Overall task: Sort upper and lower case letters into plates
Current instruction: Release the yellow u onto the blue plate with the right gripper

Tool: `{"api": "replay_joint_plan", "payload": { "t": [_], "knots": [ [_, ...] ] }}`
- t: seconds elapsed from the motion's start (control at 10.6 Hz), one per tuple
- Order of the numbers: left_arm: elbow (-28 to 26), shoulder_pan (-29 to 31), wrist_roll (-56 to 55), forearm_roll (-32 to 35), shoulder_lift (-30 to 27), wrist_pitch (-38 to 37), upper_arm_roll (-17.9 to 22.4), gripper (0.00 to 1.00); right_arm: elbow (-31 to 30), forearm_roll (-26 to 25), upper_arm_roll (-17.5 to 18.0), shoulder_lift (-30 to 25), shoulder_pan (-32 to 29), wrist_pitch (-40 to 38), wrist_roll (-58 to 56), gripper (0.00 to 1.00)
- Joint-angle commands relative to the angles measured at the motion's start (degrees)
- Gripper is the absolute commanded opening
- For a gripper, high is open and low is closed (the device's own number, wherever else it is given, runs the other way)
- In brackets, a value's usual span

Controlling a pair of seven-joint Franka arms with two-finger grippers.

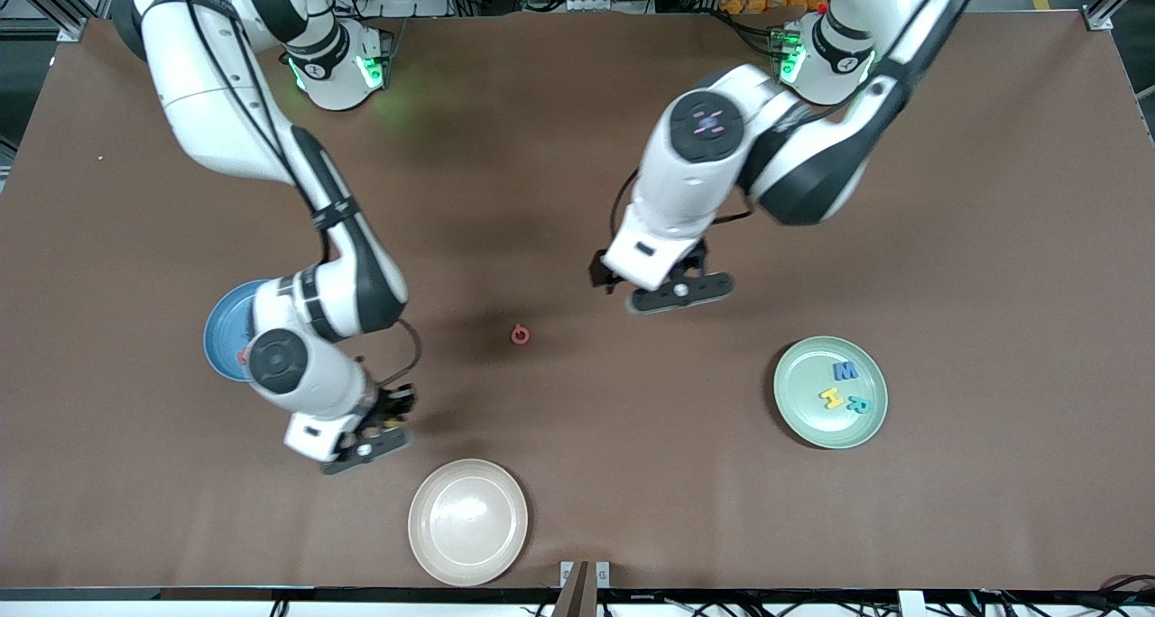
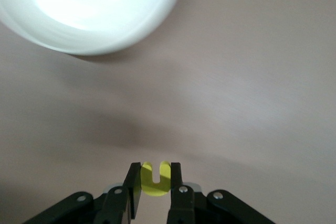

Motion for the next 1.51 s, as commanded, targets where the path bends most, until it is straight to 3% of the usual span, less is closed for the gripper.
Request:
{"api": "replay_joint_plan", "payload": {
  "t": [0.0,0.28,0.47,0.85,1.14,1.23,1.32,1.42],
  "knots": [
    [8.3,-12.4,-2.0,1.4,6.9,2.6,10.6,1.0,-11.3,-1.3,-2.7,-7.1,-0.4,2.9,-0.2,0.0],
    [9.4,-18.2,-1.3,1.4,11.4,10.7,15.7,1.0,-24.9,-1.3,-2.7,-13.6,-2.1,11.8,-0.4,0.0],
    [9.4,-20.2,2.8,1.5,13.8,16.3,17.6,1.0,-29.2,-1.4,-2.7,-17.7,-2.7,11.6,-2.5,0.0],
    [9.3,-25.9,13.1,1.8,17.3,22.1,23.7,1.0,-32.7,-1.4,-2.7,-20.9,-7.9,11.4,-12.9,0.0],
    [9.3,-27.8,16.9,1.8,19.9,29.6,25.7,1.0,-32.7,-1.4,-2.7,-20.8,-10.5,8.9,-17.9,0.01],
    [9.4,-28.5,18.7,1.8,20.6,31.5,26.8,1.0,-32.7,-1.4,-2.7,-20.7,-11.5,8.4,-19.1,0.12],
    [9.5,-28.7,18.9,1.8,21.5,33.1,27.2,0.94,-32.7,-1.4,-2.7,-20.6,-12.3,8.4,-20.8,0.41],
    [10.1,-28.7,18.6,1.8,22.5,34.3,27.2,0.94,-32.7,-1.4,-2.7,-20.4,-13.1,8.4,-22.2,0.92]
  ]
}}
